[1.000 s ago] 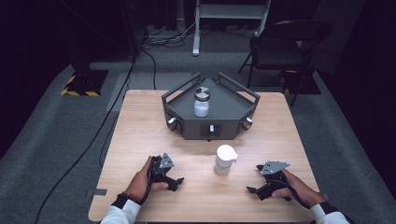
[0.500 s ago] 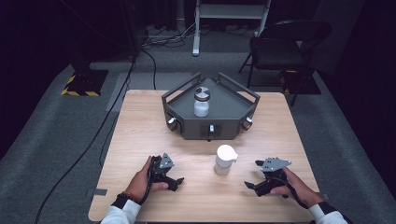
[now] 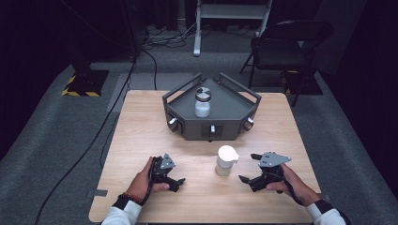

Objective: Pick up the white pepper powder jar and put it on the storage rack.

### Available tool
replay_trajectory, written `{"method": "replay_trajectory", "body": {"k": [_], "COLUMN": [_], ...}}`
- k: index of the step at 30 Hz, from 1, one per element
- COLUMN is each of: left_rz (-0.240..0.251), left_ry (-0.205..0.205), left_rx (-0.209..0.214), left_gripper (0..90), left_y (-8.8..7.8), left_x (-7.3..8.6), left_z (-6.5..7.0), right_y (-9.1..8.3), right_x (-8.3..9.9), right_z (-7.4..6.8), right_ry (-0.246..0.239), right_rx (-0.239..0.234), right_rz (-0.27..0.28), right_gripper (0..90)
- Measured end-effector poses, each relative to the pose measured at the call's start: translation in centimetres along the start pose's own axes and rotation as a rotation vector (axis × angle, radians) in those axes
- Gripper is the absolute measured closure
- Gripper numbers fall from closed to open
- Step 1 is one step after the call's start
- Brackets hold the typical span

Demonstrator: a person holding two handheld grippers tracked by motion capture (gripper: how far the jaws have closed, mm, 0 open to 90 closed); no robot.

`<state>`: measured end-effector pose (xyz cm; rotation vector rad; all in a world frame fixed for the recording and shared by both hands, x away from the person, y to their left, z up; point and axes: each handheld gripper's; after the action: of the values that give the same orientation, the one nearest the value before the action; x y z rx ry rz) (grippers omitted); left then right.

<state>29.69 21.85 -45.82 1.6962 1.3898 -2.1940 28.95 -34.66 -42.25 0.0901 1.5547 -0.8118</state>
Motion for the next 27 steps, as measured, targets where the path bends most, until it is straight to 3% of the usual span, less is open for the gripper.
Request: {"method": "replay_trajectory", "body": {"k": [6, 12, 16, 27], "left_rz": [0.002, 0.002, 0.002, 0.002], "left_ry": [0.002, 0.002, 0.003, 0.003], "left_rx": [0.001, 0.001, 0.001, 0.003], "left_gripper": [0.0, 0.0, 0.0, 0.0], "left_y": [0.0, 0.0, 0.0, 0.1], "left_x": [0.0, 0.0, 0.0, 0.0], "left_z": [0.0, 0.0, 0.0, 0.0], "right_y": [1.0, 2.3, 3.1, 5.2], "right_x": [-0.8, -1.4, -1.4, -1.3], "right_z": [0.0, 0.0, 0.3, -0.2], "right_ry": [-0.011, 0.006, 0.042, 0.056], "right_rx": [-0.006, -0.026, -0.049, -0.043], "right_rz": [0.007, 0.008, 0.024, 0.041], "right_gripper": [1.3, 1.4, 1.5, 5.2]}}
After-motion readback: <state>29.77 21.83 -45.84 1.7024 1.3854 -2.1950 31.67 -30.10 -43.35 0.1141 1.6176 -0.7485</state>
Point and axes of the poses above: each handheld gripper's, and its own axes: y roughly forward along the jaws, x roughly out of its underside, z roughly to its right, and after that the axes turned 8 degrees about z, right-handed
